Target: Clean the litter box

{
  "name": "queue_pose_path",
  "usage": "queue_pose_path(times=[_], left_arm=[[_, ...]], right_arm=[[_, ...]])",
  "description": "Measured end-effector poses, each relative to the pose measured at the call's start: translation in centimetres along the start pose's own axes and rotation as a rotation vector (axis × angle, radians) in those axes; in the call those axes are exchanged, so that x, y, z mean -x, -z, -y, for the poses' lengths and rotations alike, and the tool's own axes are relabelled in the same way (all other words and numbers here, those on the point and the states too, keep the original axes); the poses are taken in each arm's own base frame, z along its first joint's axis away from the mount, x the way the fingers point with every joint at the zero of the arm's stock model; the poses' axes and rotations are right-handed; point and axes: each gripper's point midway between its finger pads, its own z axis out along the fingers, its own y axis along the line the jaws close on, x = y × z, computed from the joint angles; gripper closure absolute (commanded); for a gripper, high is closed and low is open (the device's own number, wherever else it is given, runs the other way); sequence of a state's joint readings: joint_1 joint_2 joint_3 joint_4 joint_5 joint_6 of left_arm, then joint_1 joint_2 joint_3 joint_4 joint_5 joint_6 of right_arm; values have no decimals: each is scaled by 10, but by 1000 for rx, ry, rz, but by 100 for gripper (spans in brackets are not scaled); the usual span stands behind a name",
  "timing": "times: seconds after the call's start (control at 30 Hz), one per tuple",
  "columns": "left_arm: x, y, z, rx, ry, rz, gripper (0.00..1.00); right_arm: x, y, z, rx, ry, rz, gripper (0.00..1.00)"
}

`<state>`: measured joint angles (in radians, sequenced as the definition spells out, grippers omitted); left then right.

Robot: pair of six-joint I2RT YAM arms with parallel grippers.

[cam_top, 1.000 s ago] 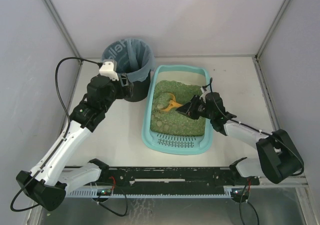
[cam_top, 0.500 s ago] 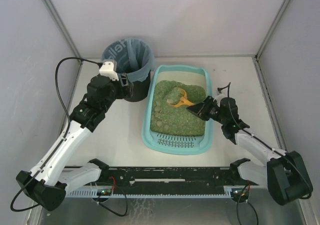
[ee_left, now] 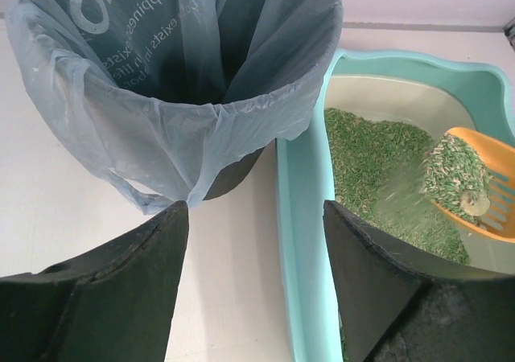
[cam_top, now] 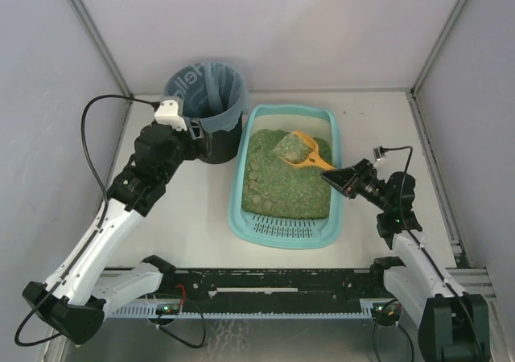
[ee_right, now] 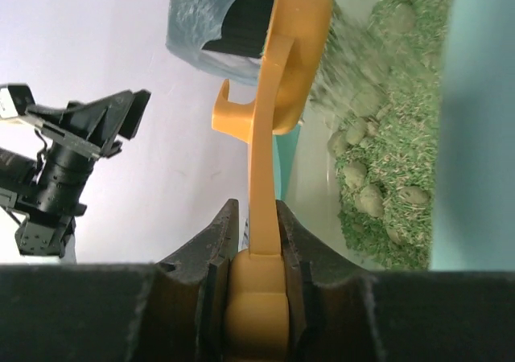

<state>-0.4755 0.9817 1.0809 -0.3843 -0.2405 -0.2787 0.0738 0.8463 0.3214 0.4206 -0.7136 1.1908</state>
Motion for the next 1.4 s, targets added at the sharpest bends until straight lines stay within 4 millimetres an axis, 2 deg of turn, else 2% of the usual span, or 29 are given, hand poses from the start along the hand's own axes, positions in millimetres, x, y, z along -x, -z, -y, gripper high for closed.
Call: queue_pose_path(times=[0.13, 0.33, 0.53, 0.63, 0.77, 1.0, 1.17, 1.4], left_arm=[[9, 10, -3, 9, 10, 33, 27], [20, 20, -12, 50, 17, 81, 26], [19, 22, -17, 73, 16, 83, 26], [18, 23, -19, 79, 16, 83, 26], [18, 25, -21, 90, 15, 86, 26], [18, 25, -23, 101, 11, 86, 26], [18, 25, -24, 101, 8, 86, 26], [18, 24, -26, 103, 11, 85, 26]], right_arm=[[5, 12, 6, 2, -40, 32, 100], [2, 12, 8, 12, -90, -1, 100], [-8, 7, 3, 25, -94, -65, 100], [-4, 9, 2, 28, -93, -42, 100], [-11, 3, -6, 47, -80, -99, 100], [-9, 3, -9, 50, -61, -101, 100], [-3, 6, -5, 26, -63, -66, 100], [-6, 2, -3, 6, -64, -84, 100]])
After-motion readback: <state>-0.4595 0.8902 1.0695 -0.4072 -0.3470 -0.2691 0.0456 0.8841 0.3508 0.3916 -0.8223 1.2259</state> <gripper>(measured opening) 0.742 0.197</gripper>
